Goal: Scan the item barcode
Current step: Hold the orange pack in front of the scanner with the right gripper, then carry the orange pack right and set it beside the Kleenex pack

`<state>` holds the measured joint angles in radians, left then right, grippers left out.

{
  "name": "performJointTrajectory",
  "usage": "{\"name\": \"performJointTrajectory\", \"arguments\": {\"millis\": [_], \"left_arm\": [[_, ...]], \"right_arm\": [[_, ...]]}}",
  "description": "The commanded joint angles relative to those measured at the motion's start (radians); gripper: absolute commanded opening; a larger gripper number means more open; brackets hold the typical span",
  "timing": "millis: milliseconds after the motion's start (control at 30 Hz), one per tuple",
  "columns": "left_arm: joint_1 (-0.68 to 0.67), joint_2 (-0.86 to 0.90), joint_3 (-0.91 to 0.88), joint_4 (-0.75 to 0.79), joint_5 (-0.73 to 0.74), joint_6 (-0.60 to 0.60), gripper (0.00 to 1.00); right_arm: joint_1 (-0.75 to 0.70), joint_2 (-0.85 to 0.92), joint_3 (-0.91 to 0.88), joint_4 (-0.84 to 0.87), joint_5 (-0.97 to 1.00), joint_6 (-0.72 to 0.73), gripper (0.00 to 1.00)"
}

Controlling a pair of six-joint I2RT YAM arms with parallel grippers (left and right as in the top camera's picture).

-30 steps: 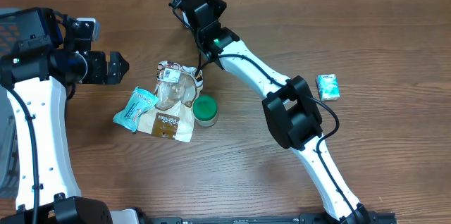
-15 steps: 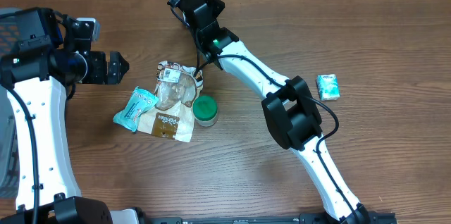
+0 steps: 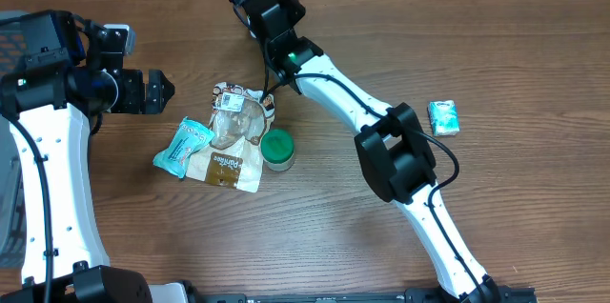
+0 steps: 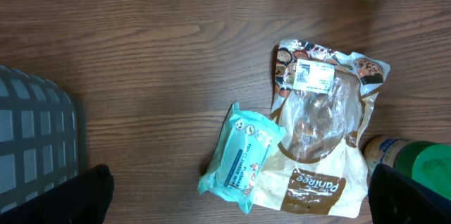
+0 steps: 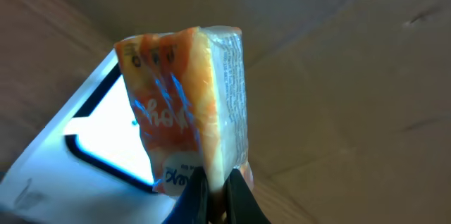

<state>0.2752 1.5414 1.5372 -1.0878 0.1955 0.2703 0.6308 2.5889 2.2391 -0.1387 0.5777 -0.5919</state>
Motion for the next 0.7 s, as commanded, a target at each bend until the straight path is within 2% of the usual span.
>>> {"name": "performJointTrajectory", "arguments": {"millis": [0,300,433,533,667], "left_arm": [[-0.001,-0.006,0.024,0.0,0.011,0.014,0.99],[-0.001,-0.006,0.024,0.0,0.011,0.014,0.99],[-0.001,-0.006,0.024,0.0,0.011,0.014,0.99],[-0.001,-0.006,0.024,0.0,0.011,0.014,1.0],[-0.001,-0.006,0.024,0.0,0.011,0.014,1.0]], "right_arm": [[0.003,-0.138,0.006,-0.105,-0.11,0.164,0.04],[-0.06,-0.43,0.006,-0.525,-0.481,0.494,0.04],[-0.138,-0.596,0.006,-0.851,-0.58,0.692,0.04],[-0.208,-0.668,0.006,-1.115,-0.581,0.805,0.04],[-0.307,-0.671,0.001,-1.39,-0.58,0.855,0.04]]}}
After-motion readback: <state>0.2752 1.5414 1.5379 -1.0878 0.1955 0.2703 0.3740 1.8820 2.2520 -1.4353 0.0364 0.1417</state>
